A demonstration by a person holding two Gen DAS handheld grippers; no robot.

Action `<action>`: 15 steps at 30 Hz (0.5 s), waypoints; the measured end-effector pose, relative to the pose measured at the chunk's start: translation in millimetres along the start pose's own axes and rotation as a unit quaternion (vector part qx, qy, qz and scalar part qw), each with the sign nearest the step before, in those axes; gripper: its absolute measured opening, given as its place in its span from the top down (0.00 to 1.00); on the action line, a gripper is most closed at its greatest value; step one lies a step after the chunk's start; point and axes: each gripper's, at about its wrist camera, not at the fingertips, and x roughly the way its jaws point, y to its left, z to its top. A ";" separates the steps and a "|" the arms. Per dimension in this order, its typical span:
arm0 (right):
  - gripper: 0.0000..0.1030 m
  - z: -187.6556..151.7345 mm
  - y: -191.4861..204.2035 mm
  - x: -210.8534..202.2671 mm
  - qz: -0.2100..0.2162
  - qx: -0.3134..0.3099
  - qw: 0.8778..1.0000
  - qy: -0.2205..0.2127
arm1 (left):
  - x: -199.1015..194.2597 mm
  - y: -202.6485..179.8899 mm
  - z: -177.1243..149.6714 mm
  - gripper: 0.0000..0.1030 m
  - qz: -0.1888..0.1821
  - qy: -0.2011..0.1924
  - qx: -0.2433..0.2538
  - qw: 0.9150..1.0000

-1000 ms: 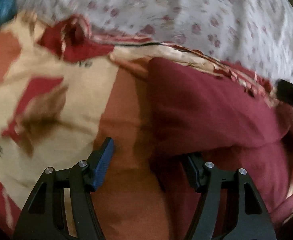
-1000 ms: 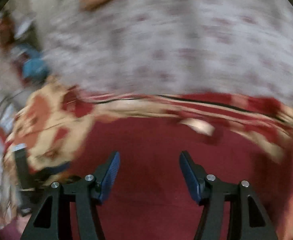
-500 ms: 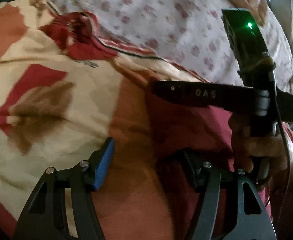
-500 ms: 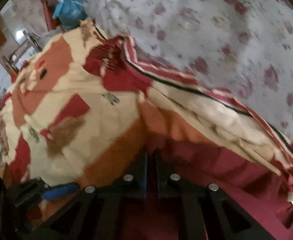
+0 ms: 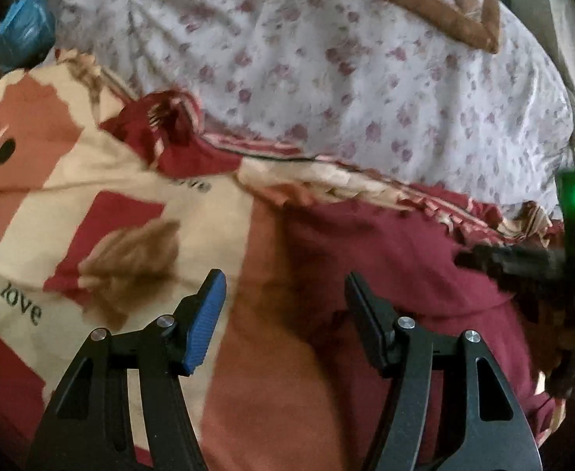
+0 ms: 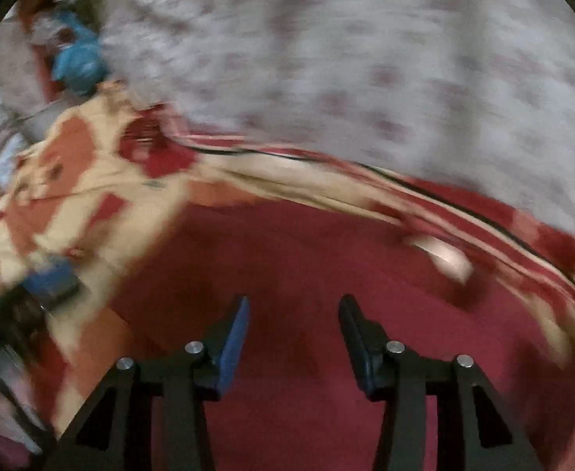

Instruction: Fold small clothes

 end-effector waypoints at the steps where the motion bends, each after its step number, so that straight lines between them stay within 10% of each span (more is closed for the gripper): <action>1: 0.56 -10.5 -15.9 -3.4 -0.030 0.015 0.999 0.002 | 2.9 -6.3 1.7 0.39 -0.003 0.002 0.001 1.000; 6: 0.55 -37.6 -77.9 18.3 -0.058 0.115 0.990 0.050 | 51.4 -36.6 -4.9 0.39 0.007 0.060 0.030 0.998; 13: 0.55 -31.0 -111.3 -57.1 -0.031 0.139 0.989 -0.027 | 64.3 -47.1 -9.9 0.39 0.035 0.082 0.048 0.995; 15: 0.27 -28.5 -142.8 -79.0 -0.086 0.161 0.982 -0.056 | 52.5 -49.6 -3.1 0.39 0.039 0.059 0.050 0.996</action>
